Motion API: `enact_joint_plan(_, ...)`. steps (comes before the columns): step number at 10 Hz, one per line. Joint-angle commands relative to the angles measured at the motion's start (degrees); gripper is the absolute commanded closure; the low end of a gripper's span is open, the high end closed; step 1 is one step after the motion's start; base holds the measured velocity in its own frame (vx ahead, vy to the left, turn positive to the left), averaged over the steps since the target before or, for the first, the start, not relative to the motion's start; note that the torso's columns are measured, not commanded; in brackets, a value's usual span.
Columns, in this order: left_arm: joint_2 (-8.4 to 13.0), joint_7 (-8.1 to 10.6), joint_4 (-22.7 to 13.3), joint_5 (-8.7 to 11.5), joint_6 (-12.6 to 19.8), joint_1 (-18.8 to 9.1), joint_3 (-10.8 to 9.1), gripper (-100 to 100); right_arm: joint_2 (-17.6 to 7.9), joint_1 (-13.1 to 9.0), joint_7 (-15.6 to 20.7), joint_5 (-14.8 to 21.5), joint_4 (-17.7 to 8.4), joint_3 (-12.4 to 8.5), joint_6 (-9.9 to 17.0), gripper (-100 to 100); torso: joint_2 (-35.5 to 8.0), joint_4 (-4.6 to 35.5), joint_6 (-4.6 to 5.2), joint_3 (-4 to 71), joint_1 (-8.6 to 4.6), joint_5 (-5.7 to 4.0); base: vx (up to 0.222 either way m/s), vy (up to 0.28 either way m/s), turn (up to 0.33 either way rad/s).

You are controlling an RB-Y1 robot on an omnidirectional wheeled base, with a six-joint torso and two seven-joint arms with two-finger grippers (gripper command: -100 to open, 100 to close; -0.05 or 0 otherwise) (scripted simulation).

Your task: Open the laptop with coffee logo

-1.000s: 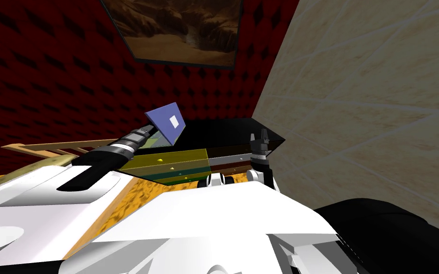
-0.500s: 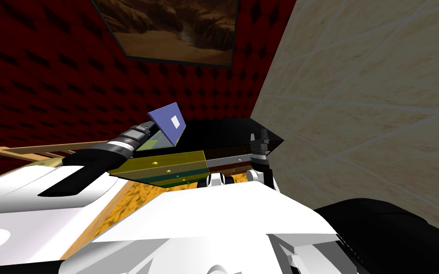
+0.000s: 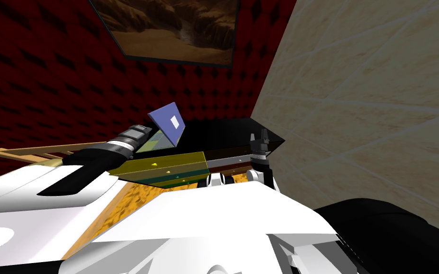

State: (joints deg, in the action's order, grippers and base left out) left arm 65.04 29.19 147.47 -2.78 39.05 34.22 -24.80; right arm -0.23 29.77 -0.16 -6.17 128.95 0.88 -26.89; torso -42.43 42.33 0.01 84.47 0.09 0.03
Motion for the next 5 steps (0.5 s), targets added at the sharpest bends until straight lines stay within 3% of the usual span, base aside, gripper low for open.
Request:
enact_joint_plan(1, -3.70, 1.56, -3.09, 1.68, -3.01, -2.02, 1.10, 100, 0.00, 0.00, 0.00, 0.00, 0.00, 0.00, 0.00, 0, -0.02, 0.01, -0.01, -0.01, 0.04, 0.02, -0.050, 0.044, -0.029)
enact_joint_plan(5, -8.86, 3.53, -6.95, 3.85, -6.57, -4.92, 2.80, 100, 0.00, 0.00, 0.00, 0.00, 0.00, 0.00, 0.00, 0, 0.20, -0.06, 0.00, 0.13, -0.12, -0.04, -0.044, 0.041, -0.030)
